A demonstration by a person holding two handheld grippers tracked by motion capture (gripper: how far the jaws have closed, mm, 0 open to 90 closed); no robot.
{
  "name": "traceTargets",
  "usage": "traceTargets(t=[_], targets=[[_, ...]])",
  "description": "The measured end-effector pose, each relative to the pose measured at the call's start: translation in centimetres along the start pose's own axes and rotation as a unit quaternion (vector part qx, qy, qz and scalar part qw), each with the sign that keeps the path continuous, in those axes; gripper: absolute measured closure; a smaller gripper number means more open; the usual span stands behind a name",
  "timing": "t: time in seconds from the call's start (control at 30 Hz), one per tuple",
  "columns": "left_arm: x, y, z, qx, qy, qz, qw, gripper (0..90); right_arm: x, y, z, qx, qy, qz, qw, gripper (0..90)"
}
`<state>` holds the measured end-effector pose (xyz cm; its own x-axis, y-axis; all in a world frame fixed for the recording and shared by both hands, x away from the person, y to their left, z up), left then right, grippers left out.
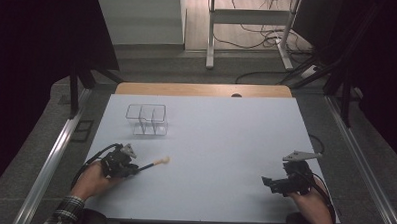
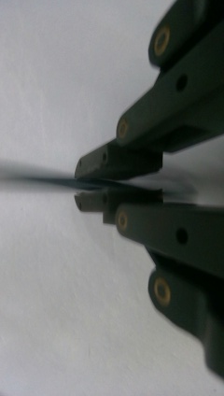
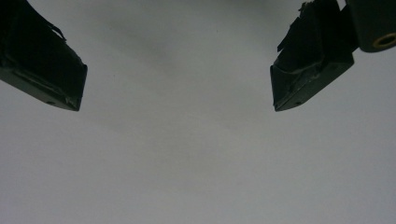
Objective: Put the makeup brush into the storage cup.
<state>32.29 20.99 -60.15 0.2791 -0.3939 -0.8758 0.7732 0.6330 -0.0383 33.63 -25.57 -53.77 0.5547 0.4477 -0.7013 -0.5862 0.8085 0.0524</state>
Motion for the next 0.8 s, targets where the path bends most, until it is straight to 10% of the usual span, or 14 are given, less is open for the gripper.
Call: traceTargets(t=[0.8], targets=[[-1.1,-0.1,0.6,-0.032,-0.048,-0.01,0.9983,85.0,0.0,0.0,0.0,0.0,0.0,0.002,1.0,3.7]])
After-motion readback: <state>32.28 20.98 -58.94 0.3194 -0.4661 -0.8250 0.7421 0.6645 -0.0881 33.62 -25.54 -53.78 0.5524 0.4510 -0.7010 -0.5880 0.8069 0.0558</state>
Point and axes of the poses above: each handheld gripper's, and its own axes: x roughly forward along the jaws, z roughly out of its top, y roughly to its left, the point moved 9 cm from there along x, roughly forward along the jaws, and after that the axes turned 6 degrees about -y, right-handed, at the moved point
